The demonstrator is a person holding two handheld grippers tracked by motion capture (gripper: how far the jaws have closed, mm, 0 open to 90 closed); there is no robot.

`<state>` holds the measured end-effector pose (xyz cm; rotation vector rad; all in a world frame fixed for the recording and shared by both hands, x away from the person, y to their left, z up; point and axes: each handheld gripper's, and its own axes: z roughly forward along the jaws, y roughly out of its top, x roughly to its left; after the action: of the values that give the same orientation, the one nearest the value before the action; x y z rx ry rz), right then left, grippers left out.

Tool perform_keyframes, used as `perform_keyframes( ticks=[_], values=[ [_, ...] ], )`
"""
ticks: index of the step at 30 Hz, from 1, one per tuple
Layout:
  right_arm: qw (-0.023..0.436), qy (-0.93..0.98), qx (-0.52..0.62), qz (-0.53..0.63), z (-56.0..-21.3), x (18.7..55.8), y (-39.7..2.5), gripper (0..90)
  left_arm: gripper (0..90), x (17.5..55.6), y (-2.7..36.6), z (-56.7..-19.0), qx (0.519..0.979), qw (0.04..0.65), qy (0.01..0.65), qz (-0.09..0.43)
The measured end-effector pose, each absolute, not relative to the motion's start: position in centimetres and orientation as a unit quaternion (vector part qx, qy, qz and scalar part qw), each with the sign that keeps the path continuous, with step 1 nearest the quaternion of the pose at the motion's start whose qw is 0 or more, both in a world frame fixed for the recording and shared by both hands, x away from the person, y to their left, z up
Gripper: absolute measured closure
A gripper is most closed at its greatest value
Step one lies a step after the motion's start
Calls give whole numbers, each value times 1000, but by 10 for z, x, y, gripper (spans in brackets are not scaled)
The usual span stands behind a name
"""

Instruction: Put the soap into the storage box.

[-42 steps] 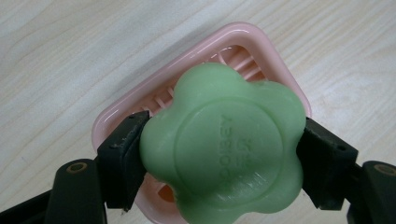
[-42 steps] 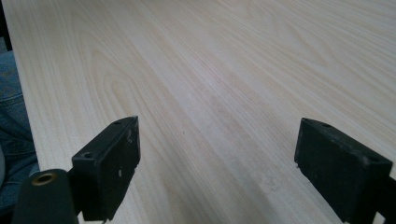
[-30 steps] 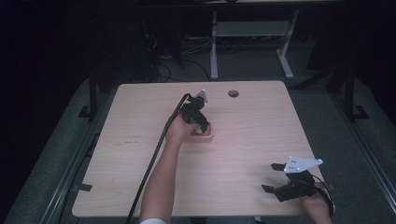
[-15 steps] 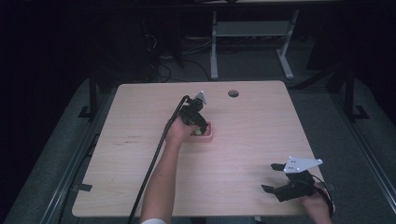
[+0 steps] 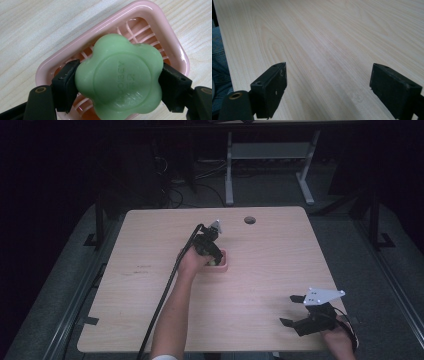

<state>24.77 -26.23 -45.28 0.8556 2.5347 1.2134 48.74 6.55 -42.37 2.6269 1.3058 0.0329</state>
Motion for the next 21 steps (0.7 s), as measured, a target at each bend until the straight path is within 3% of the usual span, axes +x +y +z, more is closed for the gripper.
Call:
perform_keyframes(
  ticks=[21],
  values=[
    [101,859,289,410,-454,248,-262,138,232,475,74,-401,888,145,435,32]
  ],
)
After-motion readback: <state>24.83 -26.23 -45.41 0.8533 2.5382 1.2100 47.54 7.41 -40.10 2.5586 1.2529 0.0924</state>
